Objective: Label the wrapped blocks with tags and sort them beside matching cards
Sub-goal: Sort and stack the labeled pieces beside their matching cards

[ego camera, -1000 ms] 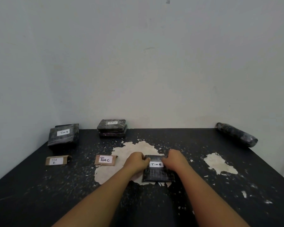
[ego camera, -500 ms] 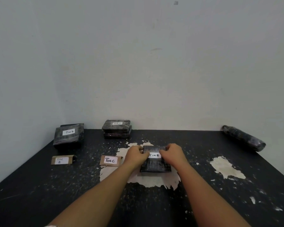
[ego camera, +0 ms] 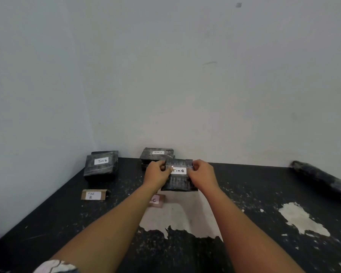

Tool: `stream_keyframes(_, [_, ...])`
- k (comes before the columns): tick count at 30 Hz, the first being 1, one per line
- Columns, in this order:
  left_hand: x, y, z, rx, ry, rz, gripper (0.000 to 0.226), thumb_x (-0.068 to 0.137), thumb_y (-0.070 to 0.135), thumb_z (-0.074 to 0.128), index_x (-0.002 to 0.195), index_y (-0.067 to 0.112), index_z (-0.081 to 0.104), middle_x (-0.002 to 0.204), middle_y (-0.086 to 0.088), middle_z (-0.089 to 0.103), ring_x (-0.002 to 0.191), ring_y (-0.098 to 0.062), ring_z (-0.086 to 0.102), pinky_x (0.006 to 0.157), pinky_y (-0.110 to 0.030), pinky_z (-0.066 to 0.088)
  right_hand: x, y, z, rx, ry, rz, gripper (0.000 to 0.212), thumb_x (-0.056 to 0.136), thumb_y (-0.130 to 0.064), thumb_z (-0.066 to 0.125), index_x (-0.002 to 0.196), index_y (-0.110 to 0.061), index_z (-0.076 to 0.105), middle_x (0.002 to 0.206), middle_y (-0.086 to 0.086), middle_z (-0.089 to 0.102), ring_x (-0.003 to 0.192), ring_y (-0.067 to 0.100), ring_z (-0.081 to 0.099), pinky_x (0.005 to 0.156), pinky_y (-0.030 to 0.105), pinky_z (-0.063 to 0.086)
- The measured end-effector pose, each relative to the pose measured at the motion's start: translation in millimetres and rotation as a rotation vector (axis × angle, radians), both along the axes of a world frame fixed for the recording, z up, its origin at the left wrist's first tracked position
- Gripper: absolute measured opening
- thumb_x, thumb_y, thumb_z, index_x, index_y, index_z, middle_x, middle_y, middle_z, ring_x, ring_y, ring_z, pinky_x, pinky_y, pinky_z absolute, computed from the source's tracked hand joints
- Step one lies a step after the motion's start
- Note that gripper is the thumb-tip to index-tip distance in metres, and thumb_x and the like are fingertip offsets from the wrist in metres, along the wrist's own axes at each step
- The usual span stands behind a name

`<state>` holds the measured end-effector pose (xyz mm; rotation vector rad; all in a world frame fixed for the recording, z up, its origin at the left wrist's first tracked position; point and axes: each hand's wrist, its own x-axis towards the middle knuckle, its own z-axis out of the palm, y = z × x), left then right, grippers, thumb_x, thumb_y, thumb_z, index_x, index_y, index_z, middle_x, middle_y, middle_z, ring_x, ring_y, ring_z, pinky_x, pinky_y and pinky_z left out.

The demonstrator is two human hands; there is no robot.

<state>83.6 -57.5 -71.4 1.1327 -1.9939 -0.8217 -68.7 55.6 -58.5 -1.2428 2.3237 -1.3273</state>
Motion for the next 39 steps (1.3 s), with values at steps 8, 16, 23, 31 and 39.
stream_keyframes(8, [40.0,-43.0,-2.2,-0.012,0.006,0.086,0.056,0.106,0.039,0.068,0.155,0.016,0.058,0.134,-0.013,0.068,0.125,-0.029,0.065,0.107,-0.039,0.053,40.2,-45.6,4.9,-0.041,0.031,0.088,0.036,0.095,-0.025,0.069,0.127,-0.011,0.076,0.119,0.011,0.07,0.1,0.024,0.07,0.088,0.039,0.062])
stream_keyframes(16, [95.8,-92.2,-12.9,0.004,0.033,0.154,0.055,0.107,0.043,0.064,0.157,0.02,0.057,0.132,-0.011,0.069,0.121,-0.026,0.068,0.107,-0.044,0.056,89.6,-92.0,-4.2,0.002,0.02,0.267,0.08,0.094,-0.034,0.075,0.165,-0.012,0.046,0.159,0.005,0.044,0.143,0.026,0.054,0.12,0.041,0.048])
stream_keyframes(23, [156.0,-140.2,-4.4,0.005,0.042,0.265,0.05,0.109,0.029,0.063,0.155,0.009,0.058,0.122,-0.017,0.076,0.114,-0.03,0.07,0.099,-0.036,0.054,142.3,-151.0,-10.7,0.029,0.041,0.508,0.103,0.084,-0.031,0.085,0.172,-0.021,0.031,0.17,0.004,0.036,0.154,0.023,0.043,0.126,0.033,0.038])
stream_keyframes(31, [196.9,-212.6,6.8,0.054,0.148,0.375,0.042,0.103,0.026,0.072,0.143,0.014,0.067,0.117,-0.007,0.077,0.107,-0.023,0.071,0.091,-0.026,0.051,190.7,-235.3,-7.7,-0.025,0.026,0.582,0.076,0.082,-0.02,0.085,0.152,-0.012,0.059,0.142,-0.002,0.052,0.127,0.016,0.058,0.115,0.029,0.049])
stream_keyframes(39, [217.2,-281.4,-19.1,0.042,0.103,0.385,0.046,0.082,0.057,0.08,0.124,0.044,0.067,0.113,0.017,0.074,0.113,-0.015,0.065,0.102,-0.041,0.058,210.2,-321.3,-10.2,-0.046,0.065,0.541,0.073,0.077,-0.047,0.072,0.144,-0.016,0.067,0.14,0.0,0.057,0.126,0.023,0.06,0.112,0.043,0.054])
